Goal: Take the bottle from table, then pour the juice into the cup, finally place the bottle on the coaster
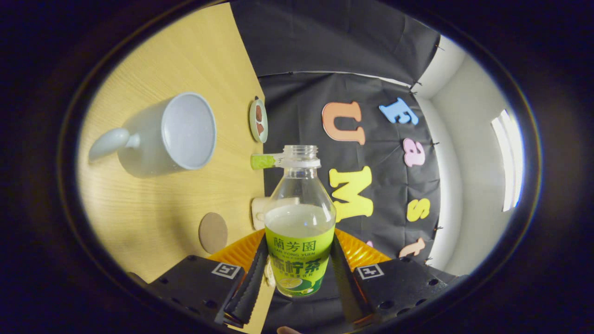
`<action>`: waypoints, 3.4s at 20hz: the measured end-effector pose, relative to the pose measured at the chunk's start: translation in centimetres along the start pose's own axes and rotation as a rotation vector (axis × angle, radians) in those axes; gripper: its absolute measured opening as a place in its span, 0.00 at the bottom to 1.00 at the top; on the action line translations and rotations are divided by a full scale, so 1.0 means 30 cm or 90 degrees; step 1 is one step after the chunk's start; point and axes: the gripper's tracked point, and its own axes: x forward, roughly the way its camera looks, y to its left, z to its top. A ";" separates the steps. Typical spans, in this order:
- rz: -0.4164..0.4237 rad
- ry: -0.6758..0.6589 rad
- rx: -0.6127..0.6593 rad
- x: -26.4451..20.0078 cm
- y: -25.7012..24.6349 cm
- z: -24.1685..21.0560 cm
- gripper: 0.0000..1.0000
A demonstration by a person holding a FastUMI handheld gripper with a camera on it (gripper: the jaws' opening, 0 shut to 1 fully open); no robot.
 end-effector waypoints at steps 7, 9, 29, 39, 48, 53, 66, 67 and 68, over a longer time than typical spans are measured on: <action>-0.016 -0.006 -0.053 0.003 0.000 0.003 0.76; -0.021 -0.008 -0.072 0.003 0.000 0.004 0.76; -0.049 -0.027 -0.179 -0.010 0.001 0.030 0.76; -0.055 -0.026 -0.205 -0.002 -0.005 0.034 0.76; -0.053 -0.022 -0.235 -0.003 -0.001 0.032 0.76; -0.056 -0.024 -0.252 -0.005 -0.004 0.033 0.76; -0.078 -0.020 -0.299 -0.010 -0.068 0.056 0.76; -0.079 -0.019 -0.301 -0.011 -0.068 0.054 0.76; -0.079 -0.019 -0.302 -0.008 -0.068 0.057 0.76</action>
